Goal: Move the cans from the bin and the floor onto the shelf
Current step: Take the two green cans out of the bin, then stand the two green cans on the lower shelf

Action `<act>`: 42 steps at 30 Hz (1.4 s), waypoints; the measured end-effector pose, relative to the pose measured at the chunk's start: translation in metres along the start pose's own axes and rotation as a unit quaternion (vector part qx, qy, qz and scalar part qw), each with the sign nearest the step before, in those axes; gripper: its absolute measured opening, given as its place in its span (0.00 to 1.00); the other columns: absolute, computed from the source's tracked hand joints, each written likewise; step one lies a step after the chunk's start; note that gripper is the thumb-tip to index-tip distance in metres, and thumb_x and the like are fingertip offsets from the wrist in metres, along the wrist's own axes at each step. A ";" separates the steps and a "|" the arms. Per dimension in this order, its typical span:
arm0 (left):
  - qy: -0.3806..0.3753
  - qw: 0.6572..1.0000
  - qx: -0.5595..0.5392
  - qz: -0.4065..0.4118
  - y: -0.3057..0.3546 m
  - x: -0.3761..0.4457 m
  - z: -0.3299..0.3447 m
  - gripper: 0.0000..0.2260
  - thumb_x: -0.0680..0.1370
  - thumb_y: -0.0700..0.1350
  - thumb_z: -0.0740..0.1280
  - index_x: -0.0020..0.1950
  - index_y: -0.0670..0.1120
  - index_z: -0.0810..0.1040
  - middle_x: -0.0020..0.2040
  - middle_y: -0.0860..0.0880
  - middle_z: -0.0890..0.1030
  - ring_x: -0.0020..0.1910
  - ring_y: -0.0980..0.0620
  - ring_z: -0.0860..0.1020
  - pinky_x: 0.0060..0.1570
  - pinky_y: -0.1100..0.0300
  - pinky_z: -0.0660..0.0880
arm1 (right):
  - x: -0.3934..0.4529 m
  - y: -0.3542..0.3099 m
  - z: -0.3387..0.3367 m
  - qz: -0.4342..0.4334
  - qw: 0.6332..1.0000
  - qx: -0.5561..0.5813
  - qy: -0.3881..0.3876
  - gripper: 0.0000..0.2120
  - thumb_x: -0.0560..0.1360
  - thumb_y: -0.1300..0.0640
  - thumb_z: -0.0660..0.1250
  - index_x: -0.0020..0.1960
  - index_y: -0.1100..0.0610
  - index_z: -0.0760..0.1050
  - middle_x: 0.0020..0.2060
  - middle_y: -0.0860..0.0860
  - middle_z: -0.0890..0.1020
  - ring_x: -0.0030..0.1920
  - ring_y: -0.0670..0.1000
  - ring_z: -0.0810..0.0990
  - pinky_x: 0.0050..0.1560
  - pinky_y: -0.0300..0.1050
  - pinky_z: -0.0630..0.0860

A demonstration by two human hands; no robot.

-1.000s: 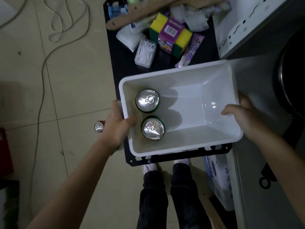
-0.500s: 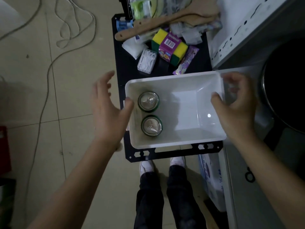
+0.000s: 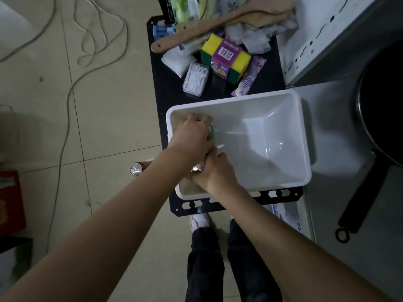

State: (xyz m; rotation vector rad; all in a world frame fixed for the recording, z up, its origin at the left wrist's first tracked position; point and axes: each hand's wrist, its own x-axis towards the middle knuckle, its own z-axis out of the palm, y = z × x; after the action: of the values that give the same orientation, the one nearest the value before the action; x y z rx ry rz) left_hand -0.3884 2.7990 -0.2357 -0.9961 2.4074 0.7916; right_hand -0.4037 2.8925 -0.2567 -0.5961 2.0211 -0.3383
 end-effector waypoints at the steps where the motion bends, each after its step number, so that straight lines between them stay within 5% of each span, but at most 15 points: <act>1: -0.018 1.000 0.012 -0.015 0.001 0.005 0.001 0.25 0.74 0.47 0.67 0.69 0.46 0.66 0.68 0.38 0.67 0.63 0.38 0.70 0.62 0.49 0.68 | 0.001 -0.002 0.002 0.007 1.000 0.000 0.002 0.40 0.67 0.48 0.71 0.71 0.59 0.56 0.61 0.59 0.69 0.59 0.61 0.73 0.58 0.50 0.71; 12: 0.018 0.998 -0.011 -0.052 0.002 0.014 0.008 0.22 0.69 0.50 0.71 0.60 0.44 0.72 0.56 0.39 0.78 0.54 0.39 0.76 0.50 0.52 0.73 | -0.003 0.006 -0.005 0.000 0.997 -0.015 0.074 0.32 0.66 0.58 0.72 0.65 0.58 0.62 0.60 0.57 0.69 0.58 0.61 0.74 0.55 0.50 0.73; 18: 0.014 1.000 0.012 -0.002 0.015 -0.006 -0.033 0.21 0.65 0.51 0.75 0.55 0.48 0.77 0.54 0.45 0.80 0.51 0.47 0.75 0.47 0.59 0.67 | -0.036 0.012 -0.044 -0.041 0.994 -0.024 0.101 0.30 0.63 0.57 0.74 0.61 0.58 0.66 0.56 0.56 0.73 0.54 0.59 0.76 0.45 0.43 0.70; 23: -0.012 0.990 0.083 0.112 0.067 -0.058 -0.120 0.22 0.66 0.51 0.73 0.59 0.50 0.76 0.58 0.45 0.80 0.56 0.45 0.76 0.47 0.60 0.69 | -0.116 -0.004 -0.099 -0.069 0.989 -0.005 0.130 0.29 0.61 0.52 0.73 0.58 0.55 0.67 0.53 0.55 0.76 0.52 0.58 0.76 0.48 0.44 0.72; 34: -0.039 0.878 0.265 0.397 0.272 -0.278 -0.289 0.23 0.61 0.52 0.73 0.55 0.57 0.73 0.47 0.53 0.82 0.44 0.53 0.78 0.43 0.61 0.77 | -0.417 0.000 -0.234 -0.083 0.936 0.094 0.330 0.26 0.53 0.42 0.69 0.48 0.45 0.68 0.40 0.44 0.81 0.41 0.47 0.80 0.42 0.43 0.79; 38: -0.064 0.835 0.277 0.471 0.343 -0.320 -0.284 0.23 0.62 0.49 0.72 0.55 0.55 0.73 0.51 0.51 0.82 0.48 0.51 0.79 0.50 0.57 0.77 | -0.486 0.037 -0.252 -0.038 0.912 0.083 0.399 0.24 0.55 0.42 0.68 0.49 0.48 0.69 0.43 0.47 0.82 0.43 0.51 0.80 0.41 0.44 0.77; 42: -0.125 0.806 0.292 0.500 0.399 -0.322 -0.225 0.24 0.64 0.44 0.74 0.59 0.51 0.73 0.56 0.47 0.81 0.51 0.50 0.78 0.50 0.58 0.77 | -0.498 0.087 -0.253 0.016 0.919 0.053 0.390 0.27 0.60 0.45 0.71 0.54 0.54 0.69 0.51 0.54 0.82 0.49 0.56 0.79 0.46 0.45 0.76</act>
State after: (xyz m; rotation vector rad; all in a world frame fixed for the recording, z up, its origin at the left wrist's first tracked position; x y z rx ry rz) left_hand -0.5061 3.0480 0.2516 0.6579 2.5563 0.3425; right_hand -0.4404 3.2327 0.1927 -0.3819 2.7438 -0.7522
